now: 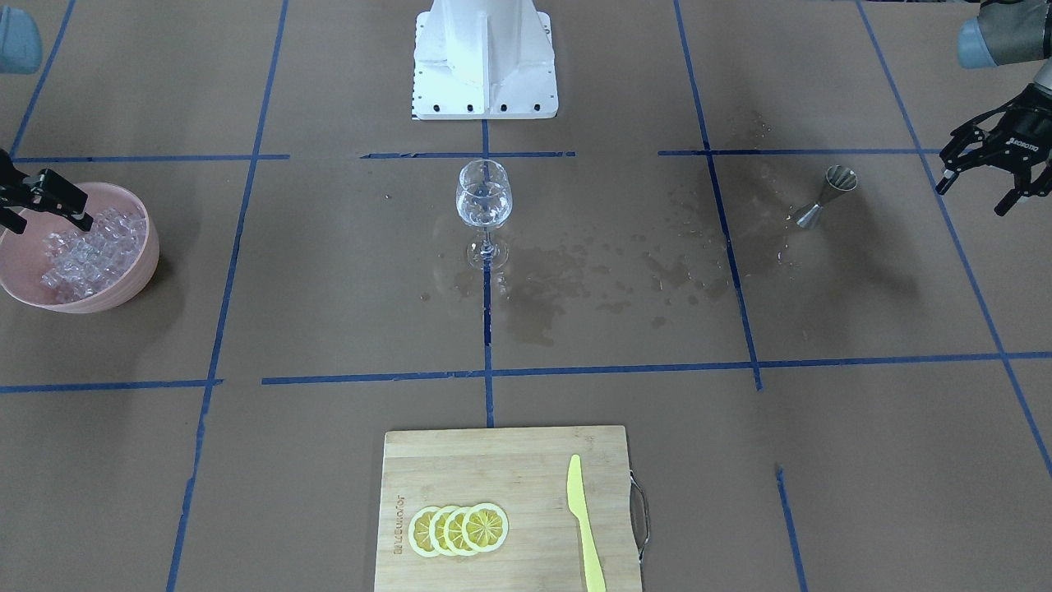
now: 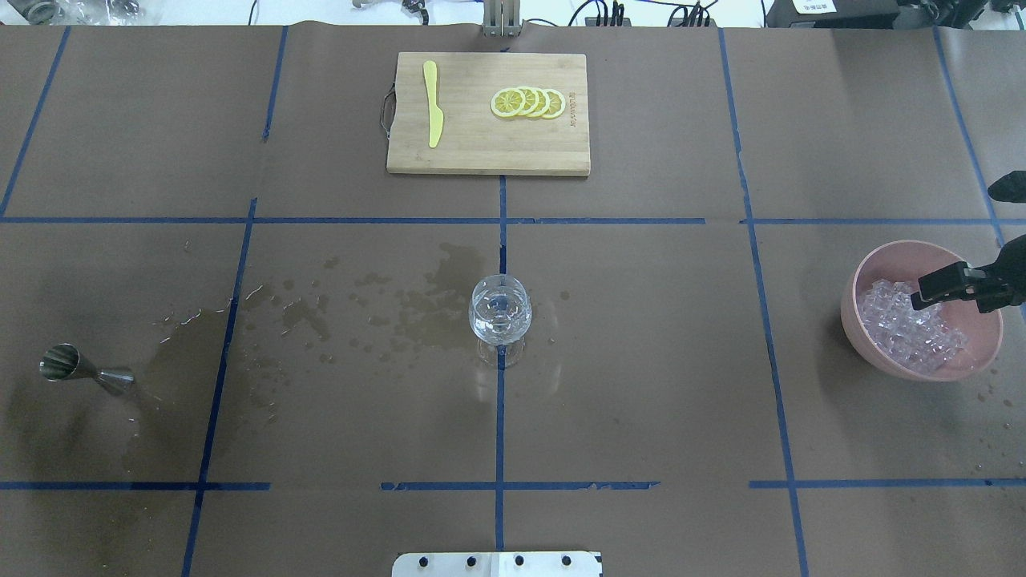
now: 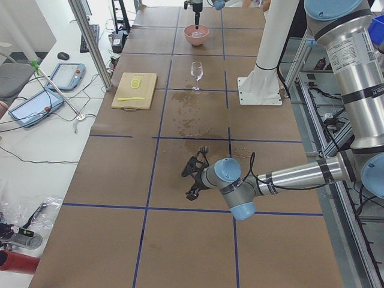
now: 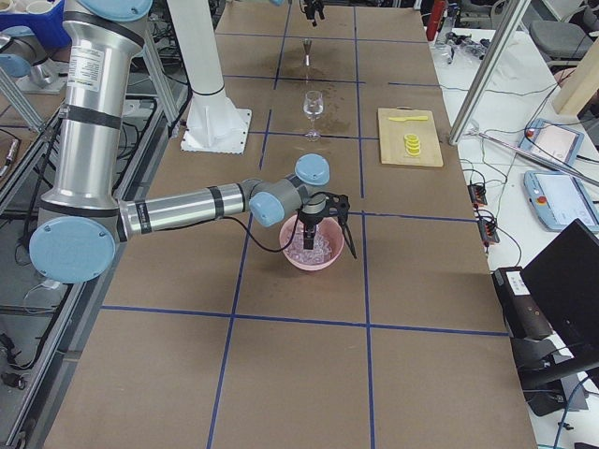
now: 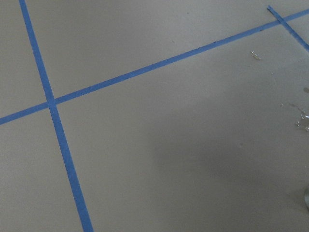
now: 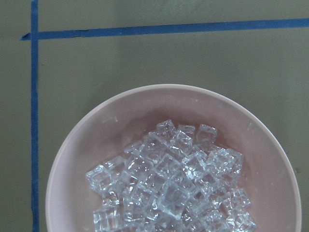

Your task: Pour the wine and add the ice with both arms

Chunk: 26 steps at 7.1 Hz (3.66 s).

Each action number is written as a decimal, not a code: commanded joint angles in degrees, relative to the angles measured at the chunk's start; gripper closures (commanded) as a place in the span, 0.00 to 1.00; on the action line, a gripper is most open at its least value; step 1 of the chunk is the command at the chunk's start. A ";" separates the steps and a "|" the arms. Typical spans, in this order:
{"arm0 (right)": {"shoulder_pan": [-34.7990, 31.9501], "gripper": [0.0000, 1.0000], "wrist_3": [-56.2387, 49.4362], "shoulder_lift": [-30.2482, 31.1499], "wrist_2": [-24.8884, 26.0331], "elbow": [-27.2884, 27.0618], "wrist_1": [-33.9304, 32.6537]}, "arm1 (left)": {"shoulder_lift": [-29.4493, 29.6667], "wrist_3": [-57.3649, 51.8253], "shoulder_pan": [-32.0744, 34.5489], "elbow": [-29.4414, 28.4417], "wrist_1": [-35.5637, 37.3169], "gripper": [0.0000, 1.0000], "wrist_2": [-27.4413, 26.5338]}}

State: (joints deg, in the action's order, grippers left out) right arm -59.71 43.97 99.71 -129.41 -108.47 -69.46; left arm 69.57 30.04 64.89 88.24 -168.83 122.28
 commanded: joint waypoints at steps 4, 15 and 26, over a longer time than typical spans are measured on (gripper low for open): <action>2.14 0.19 6.47 -2.41 0.47 3.87 -0.06 | 0.74 0.37 0.50 0.09 0.43 0.01 0.50; -5.59 1.00 6.56 -13.50 -8.05 -7.35 -14.99 | 0.30 0.20 0.76 0.79 -0.53 0.00 0.76; 30.43 1.00 56.91 -50.48 23.48 -4.74 -24.14 | 8.92 -9.62 10.08 4.13 29.16 0.00 15.09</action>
State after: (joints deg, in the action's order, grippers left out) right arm -31.49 99.25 50.56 -108.74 -114.01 -93.59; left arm 78.69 24.66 74.84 92.20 -140.83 137.02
